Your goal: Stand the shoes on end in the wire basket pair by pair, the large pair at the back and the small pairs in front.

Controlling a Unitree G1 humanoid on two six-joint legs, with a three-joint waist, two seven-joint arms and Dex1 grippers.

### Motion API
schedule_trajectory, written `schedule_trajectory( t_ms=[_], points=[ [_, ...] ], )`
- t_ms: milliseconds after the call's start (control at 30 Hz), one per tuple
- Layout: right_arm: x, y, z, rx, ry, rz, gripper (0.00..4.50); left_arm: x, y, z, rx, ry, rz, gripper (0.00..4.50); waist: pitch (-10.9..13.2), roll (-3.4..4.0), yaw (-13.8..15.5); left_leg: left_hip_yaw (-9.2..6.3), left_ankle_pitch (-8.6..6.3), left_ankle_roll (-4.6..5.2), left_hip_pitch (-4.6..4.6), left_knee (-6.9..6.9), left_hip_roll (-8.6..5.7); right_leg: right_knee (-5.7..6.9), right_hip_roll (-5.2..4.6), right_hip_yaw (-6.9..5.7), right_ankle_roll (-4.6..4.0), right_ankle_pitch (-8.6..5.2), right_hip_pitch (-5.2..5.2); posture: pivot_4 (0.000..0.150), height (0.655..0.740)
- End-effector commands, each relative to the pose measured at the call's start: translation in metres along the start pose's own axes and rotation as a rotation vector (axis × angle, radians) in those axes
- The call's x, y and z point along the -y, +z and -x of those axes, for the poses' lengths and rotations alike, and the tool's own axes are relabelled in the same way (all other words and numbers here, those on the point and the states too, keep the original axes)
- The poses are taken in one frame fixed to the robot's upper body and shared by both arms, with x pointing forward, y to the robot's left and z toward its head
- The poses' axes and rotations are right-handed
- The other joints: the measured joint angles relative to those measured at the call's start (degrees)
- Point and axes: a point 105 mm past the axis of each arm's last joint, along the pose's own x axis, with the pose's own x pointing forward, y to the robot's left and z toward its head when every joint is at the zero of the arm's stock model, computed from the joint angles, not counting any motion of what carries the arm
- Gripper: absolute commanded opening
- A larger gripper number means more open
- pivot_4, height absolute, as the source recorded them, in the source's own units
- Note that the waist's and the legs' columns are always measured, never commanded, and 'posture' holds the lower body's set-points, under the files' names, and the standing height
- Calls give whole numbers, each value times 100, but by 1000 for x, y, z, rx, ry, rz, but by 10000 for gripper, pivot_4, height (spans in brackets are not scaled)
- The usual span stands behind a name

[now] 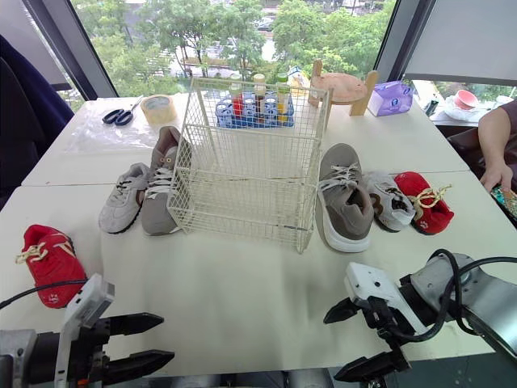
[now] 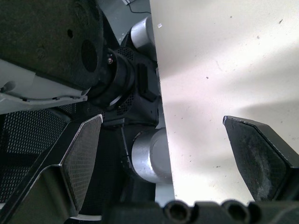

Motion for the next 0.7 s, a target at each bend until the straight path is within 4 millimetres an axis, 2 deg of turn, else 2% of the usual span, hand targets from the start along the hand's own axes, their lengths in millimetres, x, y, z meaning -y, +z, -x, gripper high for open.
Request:
schedule_trajectory(
  t_ms=[33, 433, 567, 700],
  points=[
    [1, 3, 0, 5, -9, 23, 45000, -2, 2, -1, 13, 12, -25, 44274, 0, 0, 0, 0, 0, 0, 0, 0, 0, 0, 0, 0, 0, 0, 0, 1500, 7400],
    [20, 12, -1, 40, -102, 45, 45000, -11, 10, -3, 73, 43, -46, 44274, -2, -3, 2, -1, 0, 0, 0, 0, 1, 2, -1, 0, 1, 1, 1, 1500, 7400],
    [20, 13, 0, 39, -100, 57, 45000, -12, 12, -3, 80, 38, -47, 44274, -2, -3, 2, -2, 0, 0, 0, 1, 2, 3, -2, 0, 2, 1, 1, 1500, 7400],
    [23, 11, 3, 6, -130, 50, 45000, -25, 13, -4, 74, 105, -104, 44274, -2, -3, 1, -2, 0, 0, 1, 1, 0, 3, -1, 0, 2, 1, 1, 1500, 7400]
  ],
)
